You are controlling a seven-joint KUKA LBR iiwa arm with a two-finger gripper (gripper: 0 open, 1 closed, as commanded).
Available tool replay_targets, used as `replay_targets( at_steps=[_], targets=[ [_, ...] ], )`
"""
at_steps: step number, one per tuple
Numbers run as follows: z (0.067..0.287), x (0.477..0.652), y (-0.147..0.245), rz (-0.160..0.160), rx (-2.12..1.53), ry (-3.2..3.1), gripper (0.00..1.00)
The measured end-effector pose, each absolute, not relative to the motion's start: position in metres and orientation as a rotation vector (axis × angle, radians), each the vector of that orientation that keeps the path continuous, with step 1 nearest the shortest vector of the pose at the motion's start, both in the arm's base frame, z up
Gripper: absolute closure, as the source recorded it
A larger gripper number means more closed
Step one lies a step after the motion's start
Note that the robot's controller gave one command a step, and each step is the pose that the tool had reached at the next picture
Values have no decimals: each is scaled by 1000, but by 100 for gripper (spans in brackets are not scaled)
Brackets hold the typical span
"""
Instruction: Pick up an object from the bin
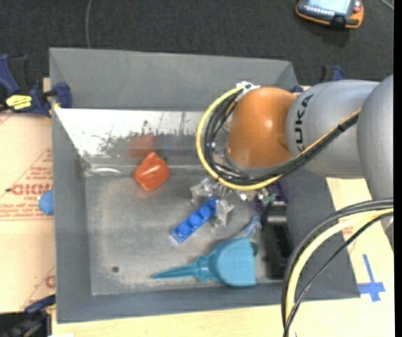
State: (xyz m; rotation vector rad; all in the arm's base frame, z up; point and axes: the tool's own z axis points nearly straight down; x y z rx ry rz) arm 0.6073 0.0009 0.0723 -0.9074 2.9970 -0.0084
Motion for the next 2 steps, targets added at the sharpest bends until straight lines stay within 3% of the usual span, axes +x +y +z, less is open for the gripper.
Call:
replay_targets(
  at_steps=[2],
  targets=[
    [96,608,0,-11,-904,2994,100]
  ],
)
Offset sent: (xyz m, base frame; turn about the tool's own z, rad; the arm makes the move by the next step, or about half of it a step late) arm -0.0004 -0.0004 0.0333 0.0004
